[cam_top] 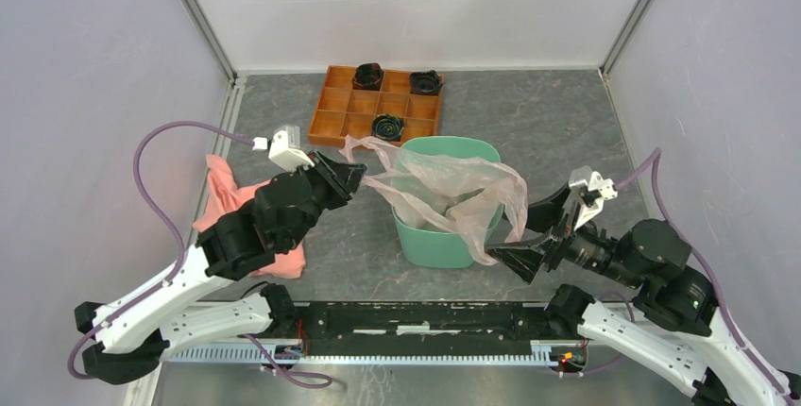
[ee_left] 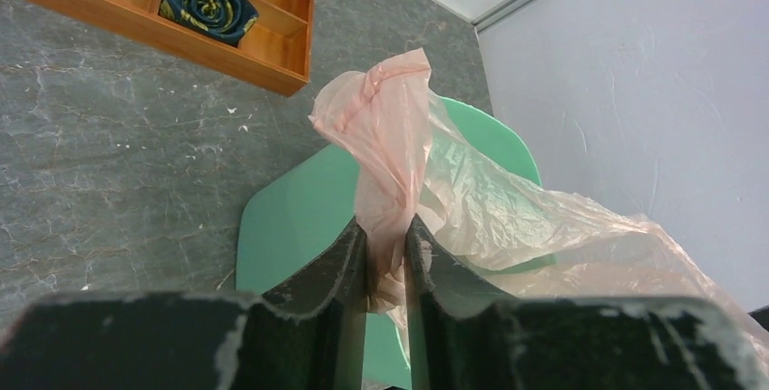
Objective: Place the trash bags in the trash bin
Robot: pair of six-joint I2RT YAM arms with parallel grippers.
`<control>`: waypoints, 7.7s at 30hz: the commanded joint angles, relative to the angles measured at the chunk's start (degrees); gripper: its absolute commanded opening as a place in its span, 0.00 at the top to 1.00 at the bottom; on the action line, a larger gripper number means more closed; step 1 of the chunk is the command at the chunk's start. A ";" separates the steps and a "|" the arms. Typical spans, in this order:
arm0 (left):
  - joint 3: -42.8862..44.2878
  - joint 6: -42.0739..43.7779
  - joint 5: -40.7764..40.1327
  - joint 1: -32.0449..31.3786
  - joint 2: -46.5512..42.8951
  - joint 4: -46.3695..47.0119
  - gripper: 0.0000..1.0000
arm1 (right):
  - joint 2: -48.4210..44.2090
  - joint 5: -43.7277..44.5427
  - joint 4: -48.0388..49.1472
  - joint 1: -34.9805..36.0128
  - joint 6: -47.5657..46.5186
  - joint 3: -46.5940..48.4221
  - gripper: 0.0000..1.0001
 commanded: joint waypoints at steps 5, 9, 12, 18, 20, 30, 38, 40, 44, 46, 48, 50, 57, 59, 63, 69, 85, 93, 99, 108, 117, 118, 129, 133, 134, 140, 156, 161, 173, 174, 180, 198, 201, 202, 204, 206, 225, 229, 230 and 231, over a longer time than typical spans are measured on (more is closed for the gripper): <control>1.20 -0.91 1.28 -0.10 -1.29 2.14 0.77 | -0.98 -6.62 8.74 -0.02 3.37 -2.03 0.02; 0.88 -0.83 1.22 -0.07 -1.31 2.24 0.79 | -2.90 -6.45 7.28 -0.04 4.66 -1.75 0.02; 0.60 -0.89 1.27 -0.10 -1.33 2.31 0.80 | -3.79 -6.64 7.07 -0.08 5.49 -0.87 0.02; 0.41 -1.17 1.91 -0.10 -1.65 2.65 0.82 | -3.22 -1.20 2.07 -0.11 2.39 -2.79 0.02; 0.41 -1.22 1.91 -0.08 -1.92 2.38 0.83 | -3.39 2.37 0.10 -0.09 0.87 -3.43 0.02; 0.92 -0.04 6.91 -0.10 -5.25 1.50 0.87 | -0.16 0.92 -0.87 -0.09 -1.71 -3.81 0.44; -7.16 -3.68 20.31 -0.10 -16.03 -1.40 0.98 | -0.84 15.45 -22.67 -0.08 -0.87 5.81 1.00; -11.61 -5.28 24.26 -0.10 -18.75 -0.67 0.98 | 0.24 21.40 -29.68 -0.05 0.76 6.27 1.00; -18.35 -8.48 28.64 -0.10 -23.54 -0.83 0.98 | -0.75 21.20 -33.89 -0.12 2.98 4.37 1.00; -19.21 -8.44 28.95 -0.10 -25.01 -2.45 0.98 | -1.33 19.85 -34.38 -0.07 3.65 4.44 1.00; -17.42 -7.04 27.50 -0.06 -25.61 -6.88 0.98 | -1.19 19.22 -36.50 -0.09 3.61 6.22 1.00; -13.77 -5.59 24.38 -0.09 -25.91 -12.78 0.98 | -0.98 20.57 -39.68 -0.07 4.17 9.70 1.00; -13.95 -4.81 23.10 -0.10 -26.10 -15.02 0.98 | -3.36 18.04 -39.54 -0.02 7.31 11.75 1.00; -15.39 -5.00 22.71 -0.10 -24.98 -14.84 0.98 | -3.90 20.11 -37.60 -0.01 9.08 8.77 0.99; -18.73 -5.07 16.75 -0.10 -21.82 -12.75 0.98 | -4.29 29.62 -24.14 -0.02 11.03 -2.30 0.91; -19.12 -0.57 1.30 -0.10 -9.92 -5.86 0.98 | -1.47 44.11 -9.24 -0.05 5.76 -13.95 0.83; -4.85 10.12 15.31 -0.08 -23.98 -20.55 0.00 | -5.18 6.83 -17.78 -0.10 -14.40 5.29 0.02; 0.77 21.41 18.43 -0.10 -9.64 -14.48 0.00 | 2.93 6.05 -13.58 -0.20 -25.75 12.26 0.02; 1.89 22.11 19.09 -0.10 -4.85 -12.67 0.07 | 8.51 4.70 -10.62 -0.18 -28.34 11.58 0.02; 4.59 20.92 11.08 0.03 2.24 -15.88 0.53 | 10.94 32.71 -7.78 -0.19 -22.46 10.47 0.73; 13.04 25.54 9.63 8.13 9.78 -14.78 0.96 | 20.05 41.66 -1.71 -0.16 -24.92 10.41 1.00; 13.88 26.29 12.33 11.24 11.44 -13.96 0.97 | 21.35 42.39 -0.93 -0.16 -25.35 10.54 1.00; 18.65 28.68 28.28 25.06 26.55 -3.93 0.98 | 31.43 38.18 7.44 -11.62 -29.14 7.55 1.00; 17.67 27.32 35.33 29.29 29.18 1.26 0.98 | 33.55 30.68 10.66 -17.06 -28.46 6.70 0.99; 17.76 27.08 36.60 29.72 30.04 1.91 0.98 | 34.09 27.68 11.25 -18.62 -28.35 6.70 0.97; 15.70 25.03 39.55 31.90 34.37 5.74 0.98 | 37.56 18.43 13.20 -26.09 -27.27 5.52 0.94; -8.94 17.39 46.93 31.98 27.12 16.41 0.98 | 31.27 15.91 6.39 -29.43 -21.67 -3.84 0.48; -11.85 16.62 48.26 31.98 24.02 15.49 0.92 | 24.69 23.69 -2.85 -29.50 -20.19 0.02 0.24; -21.09 10.57 53.01 31.54 18.18 21.12 0.43 | 14.89 6.41 8.72 -29.47 -14.32 -16.02 0.05; -22.12 9.49 53.21 31.02 19.04 23.16 0.48 | 14.80 4.63 11.72 -29.53 -13.26 -18.94 0.06; -25.71 7.09 52.17 27.43 26.80 33.01 0.94 | 16.94 -2.28 27.88 -29.45 -6.44 -32.76 0.31; -29.64 7.97 44.34 24.02 22.87 27.80 0.86 | 18.00 26.59 -12.72 -29.43 -8.21 -5.57 0.25; -29.79 7.96 44.37 23.95 22.58 27.83 0.86 | 17.94 28.85 -17.39 -29.42 -12.89 4.52 0.22; -29.74 7.97 44.44 23.98 22.45 27.82 0.86 | 18.27 27.17 -17.35 -29.42 -16.09 7.75 0.19; -29.78 7.96 44.52 23.94 22.25 27.82 0.86 | 20.46 15.94 -15.59 -29.47 -22.91 13.51 0.15; -29.76 7.96 45.05 23.89 22.20 27.95 0.86 | 26.25 -1.94 -14.38 -29.46 -27.32 18.14 0.20; -29.99 7.65 44.49 23.09 19.91 27.93 0.83 | 54.04 33.30 -16.98 -5.42 -24.13 11.64 0.58; -29.74 7.96 44.45 23.04 19.64 27.31 0.83 | 53.73 31.47 -14.58 -0.22 -22.15 16.86 0.55; -29.77 7.84 44.49 23.10 19.59 27.36 0.83 | 53.20 28.62 -13.20 0.34 -21.93 18.20 0.54; -29.81 7.69 44.68 23.10 19.52 27.57 0.83 | 52.81 26.56 -12.09 0.51 -21.53 19.81 0.53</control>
